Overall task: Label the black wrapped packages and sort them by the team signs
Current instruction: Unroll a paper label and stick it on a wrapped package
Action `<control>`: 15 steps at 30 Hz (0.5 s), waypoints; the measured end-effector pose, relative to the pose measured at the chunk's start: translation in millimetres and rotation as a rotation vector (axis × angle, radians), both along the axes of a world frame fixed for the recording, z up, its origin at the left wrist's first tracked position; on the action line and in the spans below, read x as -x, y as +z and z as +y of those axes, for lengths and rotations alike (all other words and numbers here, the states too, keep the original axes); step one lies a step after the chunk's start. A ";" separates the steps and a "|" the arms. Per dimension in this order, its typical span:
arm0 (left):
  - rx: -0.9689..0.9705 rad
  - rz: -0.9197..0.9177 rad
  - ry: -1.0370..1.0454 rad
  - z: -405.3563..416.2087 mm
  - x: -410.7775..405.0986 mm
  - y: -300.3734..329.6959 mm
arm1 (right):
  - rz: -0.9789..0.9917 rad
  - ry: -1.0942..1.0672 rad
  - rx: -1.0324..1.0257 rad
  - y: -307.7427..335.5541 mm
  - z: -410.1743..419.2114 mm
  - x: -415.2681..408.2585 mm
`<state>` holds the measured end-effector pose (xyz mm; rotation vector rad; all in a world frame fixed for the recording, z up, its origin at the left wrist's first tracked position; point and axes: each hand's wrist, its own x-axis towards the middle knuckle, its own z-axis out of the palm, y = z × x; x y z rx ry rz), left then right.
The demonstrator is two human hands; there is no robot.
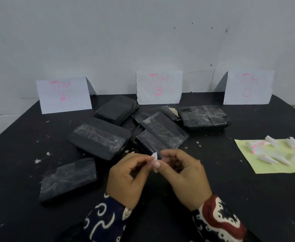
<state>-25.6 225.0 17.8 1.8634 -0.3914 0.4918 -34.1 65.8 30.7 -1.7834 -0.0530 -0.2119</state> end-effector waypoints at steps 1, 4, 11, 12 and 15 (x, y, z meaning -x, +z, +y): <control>-0.038 -0.040 -0.012 -0.7 -0.1 -0.4 | 0.011 0.025 -0.011 1.0 1.8 -0.4; -0.103 -0.103 -0.044 -1.6 -0.6 -1.3 | 0.012 0.092 -0.028 4.3 2.4 -1.2; 0.077 0.078 -0.117 -1.9 -1.4 -3.8 | 0.071 0.117 -0.076 3.2 -9.5 -4.0; 0.107 0.122 -0.146 -2.7 -1.2 -3.1 | 0.076 0.106 -0.078 2.5 -10.0 -4.7; 0.165 0.184 -0.226 -4.9 -2.3 -1.8 | 0.083 0.099 -0.104 2.3 -11.4 -4.6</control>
